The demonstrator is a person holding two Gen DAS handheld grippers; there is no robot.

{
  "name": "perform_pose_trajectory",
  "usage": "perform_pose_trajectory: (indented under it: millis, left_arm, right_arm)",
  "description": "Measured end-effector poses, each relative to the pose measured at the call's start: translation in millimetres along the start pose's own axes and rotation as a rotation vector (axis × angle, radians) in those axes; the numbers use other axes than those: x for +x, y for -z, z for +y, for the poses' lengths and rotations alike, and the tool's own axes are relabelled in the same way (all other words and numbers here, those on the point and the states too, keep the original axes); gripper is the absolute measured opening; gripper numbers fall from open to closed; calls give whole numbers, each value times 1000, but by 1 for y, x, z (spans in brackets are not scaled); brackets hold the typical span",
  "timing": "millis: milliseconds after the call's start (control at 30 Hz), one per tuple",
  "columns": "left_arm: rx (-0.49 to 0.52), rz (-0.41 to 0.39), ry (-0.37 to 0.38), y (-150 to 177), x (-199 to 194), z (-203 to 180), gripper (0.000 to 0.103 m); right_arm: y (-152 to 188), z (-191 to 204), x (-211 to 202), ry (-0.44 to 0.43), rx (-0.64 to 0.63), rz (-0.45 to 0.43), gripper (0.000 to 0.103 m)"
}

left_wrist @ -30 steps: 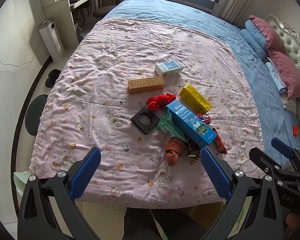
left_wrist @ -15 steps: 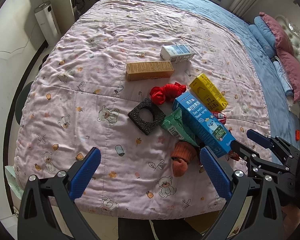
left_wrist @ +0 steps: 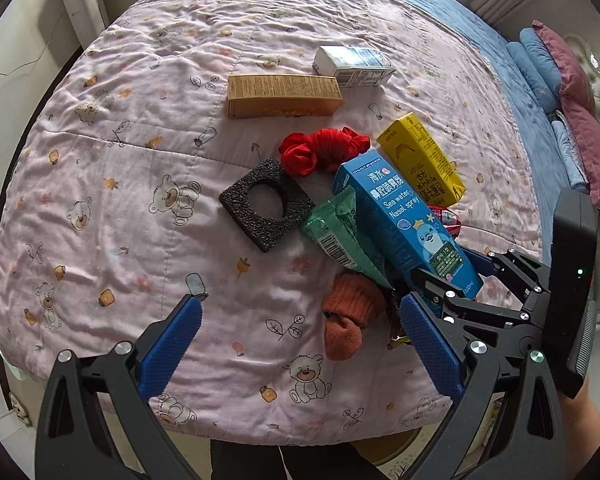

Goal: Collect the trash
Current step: 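Grasp the blue nasal spray box with the right gripper while the left gripper approaches the green wrapper, then grasp the green wrapper with the left gripper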

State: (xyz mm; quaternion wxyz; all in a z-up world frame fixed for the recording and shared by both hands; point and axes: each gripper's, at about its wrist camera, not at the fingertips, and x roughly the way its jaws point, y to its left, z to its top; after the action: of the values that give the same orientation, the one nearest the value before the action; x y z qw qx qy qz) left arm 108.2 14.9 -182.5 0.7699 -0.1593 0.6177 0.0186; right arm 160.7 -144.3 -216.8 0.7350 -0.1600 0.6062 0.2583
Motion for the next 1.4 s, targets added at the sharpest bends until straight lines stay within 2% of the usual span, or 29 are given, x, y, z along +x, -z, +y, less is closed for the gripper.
perform_pose_trajectory:
  millis: [167, 367, 500, 700, 800, 833, 867, 900, 1033, 1200, 1400]
  left_arm:
    - [-2, 23, 15, -5, 13, -10, 99]
    - [-24, 54, 32, -12, 37, -23, 99]
    - [-74, 70, 44, -18, 58, -27, 97]
    - [-161, 123, 25, -29, 95, -29, 73]
    - [-184, 148, 10, -35, 110, -31, 52]
    - [-187, 153, 9, -36, 114, -33, 40]
    - [-187, 155, 3, -38, 118, -34, 34]
    - [-189, 152, -2, -39, 119, -34, 33]
    - [-184, 101, -12, -41, 109, -35, 27]
    - [-151, 50, 1, -42, 79, -38, 25]
    - [-48, -7, 48, -39, 32, -47, 25]
  right_arm:
    - [0, -8, -2, -50, 37, -5, 47]
    - [7, -33, -28, -97, 139, -51, 47]
    - [17, -49, -44, -127, 196, -77, 47]
    - [24, -55, -55, -143, 202, -110, 47]
    - [28, -55, -54, -152, 195, -113, 47]
    - [29, -56, -53, -158, 197, -113, 47]
    - [31, -56, -54, -162, 200, -114, 47]
    - [32, -56, -54, -166, 205, -116, 47]
    - [37, -56, -58, -172, 220, -130, 47]
    - [42, -58, -70, -178, 261, -150, 47]
    - [49, -54, -99, -148, 330, -190, 47]
